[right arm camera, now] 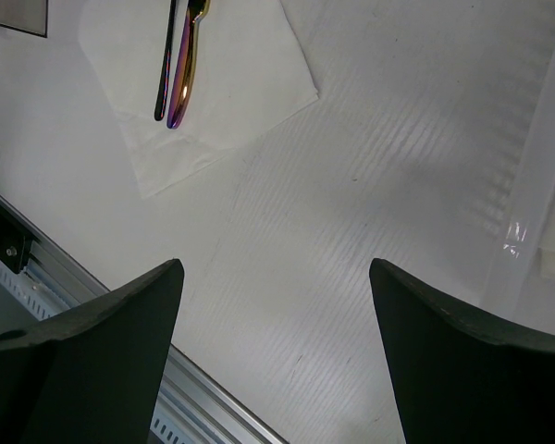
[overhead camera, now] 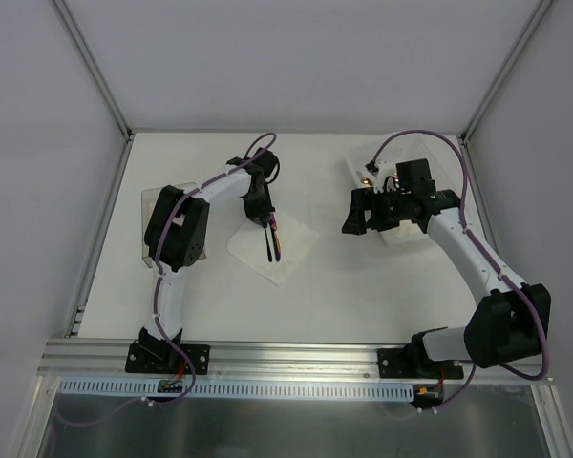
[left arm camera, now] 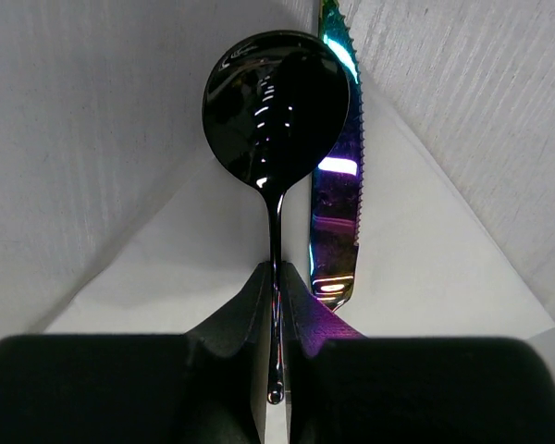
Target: Place the utensils on the paper napkin and roll it up
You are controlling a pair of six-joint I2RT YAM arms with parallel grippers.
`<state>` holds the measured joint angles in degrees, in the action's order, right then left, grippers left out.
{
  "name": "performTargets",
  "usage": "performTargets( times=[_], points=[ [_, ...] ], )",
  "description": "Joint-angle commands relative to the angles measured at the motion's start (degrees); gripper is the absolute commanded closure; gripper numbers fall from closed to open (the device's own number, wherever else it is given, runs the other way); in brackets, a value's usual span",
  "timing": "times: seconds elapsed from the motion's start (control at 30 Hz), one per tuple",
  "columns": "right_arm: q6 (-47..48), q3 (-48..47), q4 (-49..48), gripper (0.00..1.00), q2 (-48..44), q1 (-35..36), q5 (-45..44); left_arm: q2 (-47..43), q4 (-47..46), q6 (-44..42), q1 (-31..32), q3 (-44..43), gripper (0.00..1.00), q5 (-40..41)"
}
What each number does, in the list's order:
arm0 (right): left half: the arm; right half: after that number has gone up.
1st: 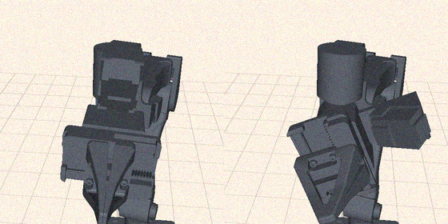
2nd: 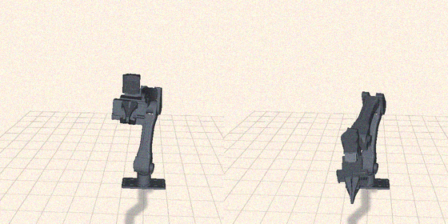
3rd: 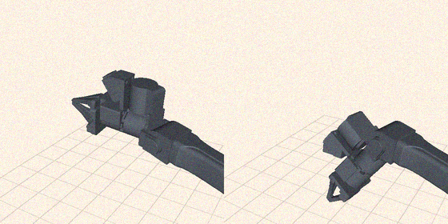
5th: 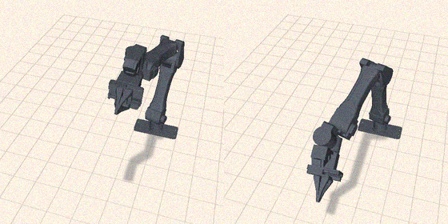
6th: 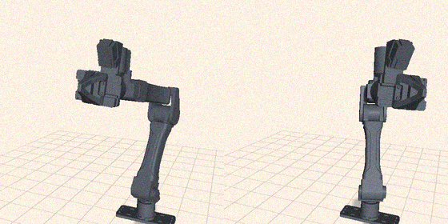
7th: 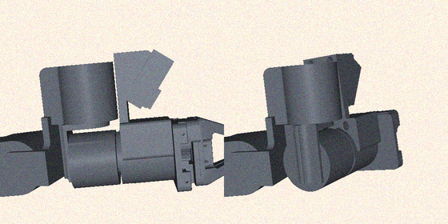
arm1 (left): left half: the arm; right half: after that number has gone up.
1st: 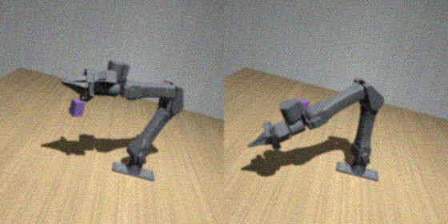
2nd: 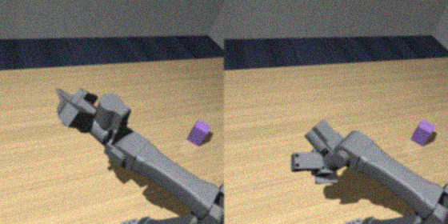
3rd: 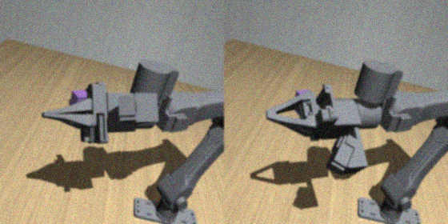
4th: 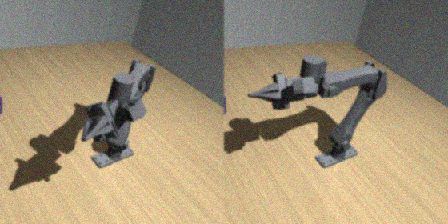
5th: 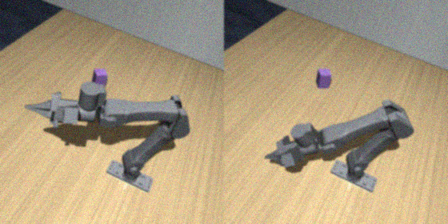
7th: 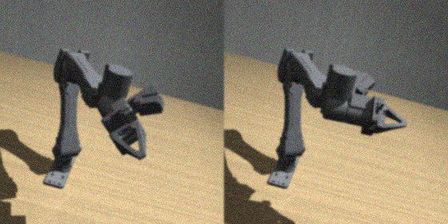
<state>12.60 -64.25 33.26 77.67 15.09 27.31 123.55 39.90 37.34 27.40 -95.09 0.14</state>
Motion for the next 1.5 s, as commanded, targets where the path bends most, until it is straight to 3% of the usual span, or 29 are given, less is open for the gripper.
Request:
performTargets(
  times=[0.0,0.2,0.3,0.57,0.7,0.8,1.0,1.23,1.47],
  points=[
    [0.32,0.00,-0.38,0.14,-0.15,-0.33,-0.24,0.64,0.09,0.89,0.20,-0.80,0.93,0.03],
    [0.23,-0.09,-0.38,0.14,0.03,-0.33,-0.15,-0.15,0.09,0.54,0.29,-0.54,0.87,0.21],
    [0.23,-0.09,-0.38,0.14,0.03,-0.33,0.02,-1.55,0.09,0.36,0.20,-0.36,0.78,0.30],
    [0.41,0.00,-0.56,0.13,-0.06,-0.33,1.25,-11.20,0.09,-3.58,0.37,-0.45,0.41,1.44],
    [0.58,0.00,-0.56,0.12,0.03,-0.33,2.48,-17.71,0.00,-10.18,0.46,1.22,0.34,1.70],
    [0.67,-0.17,-0.65,0.12,0.55,-0.33,3.71,-23.42,-0.17,-13.08,0.46,4.80,0.38,1.79],
    [-0.91,-2.72,-0.82,0.34,4.33,0.11,4.77,-31.17,-0.08,-9.94,-1.46,14.64,0.62,1.44],
    [-8.37,-6.04,-10.66,0.64,12.32,4.93,-3.04,-31.00,-0.79,-4.74,-3.84,18.97,0.70,0.91],
    [-16.64,-13.97,-16.63,0.81,24.19,11.62,-8.85,-25.30,-1.84,-1.66,-4.19,18.19,0.75,0.03]
  ],
)
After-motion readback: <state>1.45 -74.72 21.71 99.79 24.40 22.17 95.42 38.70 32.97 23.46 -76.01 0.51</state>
